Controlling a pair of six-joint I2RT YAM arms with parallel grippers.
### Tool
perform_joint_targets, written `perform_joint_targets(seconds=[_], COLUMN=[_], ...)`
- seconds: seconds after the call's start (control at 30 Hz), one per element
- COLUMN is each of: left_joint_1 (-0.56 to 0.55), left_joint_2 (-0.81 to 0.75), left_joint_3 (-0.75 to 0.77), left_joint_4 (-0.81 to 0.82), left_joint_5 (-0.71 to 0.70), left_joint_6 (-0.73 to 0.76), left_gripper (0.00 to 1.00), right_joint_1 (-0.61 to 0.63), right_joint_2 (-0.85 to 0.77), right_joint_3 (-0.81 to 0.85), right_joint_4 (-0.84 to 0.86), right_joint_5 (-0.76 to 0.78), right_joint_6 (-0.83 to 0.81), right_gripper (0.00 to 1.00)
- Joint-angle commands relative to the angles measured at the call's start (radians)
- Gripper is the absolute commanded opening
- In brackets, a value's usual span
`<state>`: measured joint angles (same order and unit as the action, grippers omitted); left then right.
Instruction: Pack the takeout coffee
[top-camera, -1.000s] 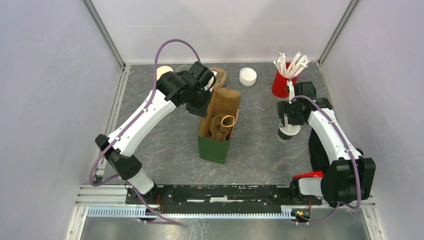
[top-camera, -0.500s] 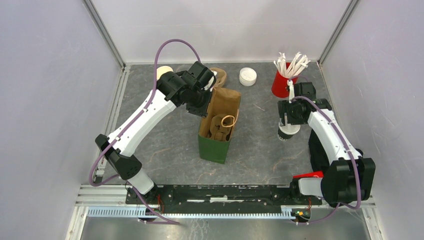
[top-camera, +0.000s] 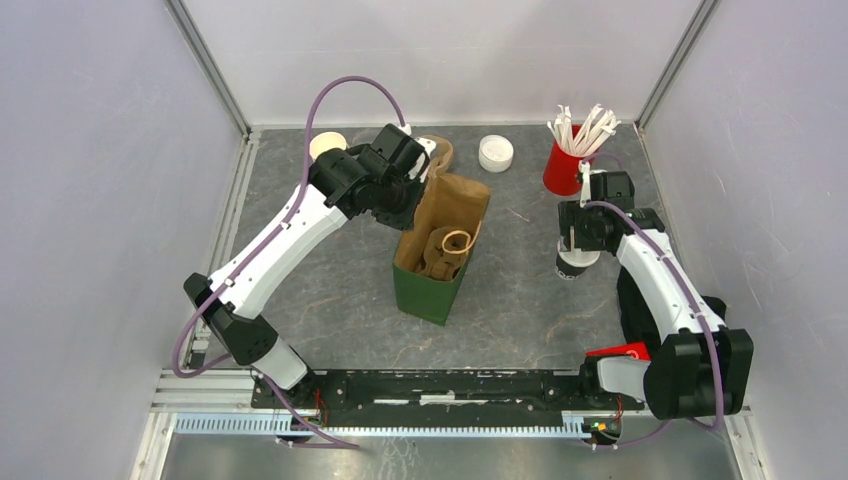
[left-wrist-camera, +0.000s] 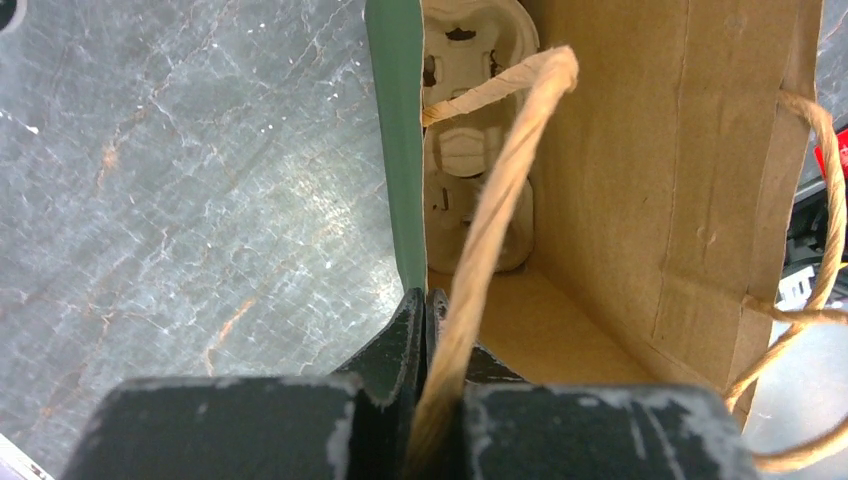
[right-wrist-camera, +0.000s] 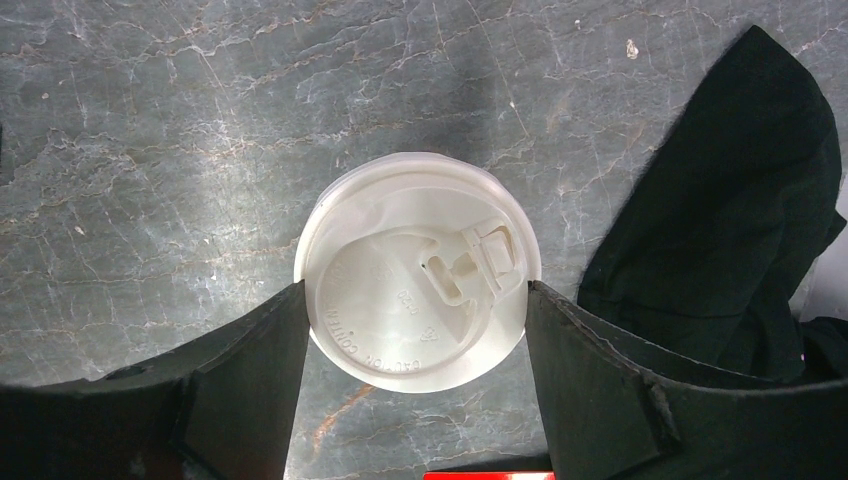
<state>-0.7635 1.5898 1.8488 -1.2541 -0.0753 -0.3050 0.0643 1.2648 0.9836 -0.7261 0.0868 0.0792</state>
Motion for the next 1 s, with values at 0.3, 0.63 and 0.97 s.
perform_joint_targets(seconds=[0.3,0.63,0.97], left_joint_1=[-0.011,-0.011,-0.012], left_joint_2=[0.000,-0.115,-0.145], left_joint_3=[0.055,0.036,-0.135], left_joint_4=[-0.002,-0.212,-0.149], left_joint_5=[-0.037,-0.069,-0.184], left_joint_6=[0.060,-0.463,-0.416], left_gripper=[0.60,1.00,0.54], right_joint_1=[0.006,0.022,0.023], right_joint_2=[-0.015,-0.048,-0.113], right_joint_3=[0.046,0.022,-0.012], right_joint_4=[-0.135,-0.093,-0.087], right_joint_5=[-0.085,-0.103,-0.137], right_joint_6=[-0.059,-0.068,-0.059], right_gripper=[0.74,0.74,0.71])
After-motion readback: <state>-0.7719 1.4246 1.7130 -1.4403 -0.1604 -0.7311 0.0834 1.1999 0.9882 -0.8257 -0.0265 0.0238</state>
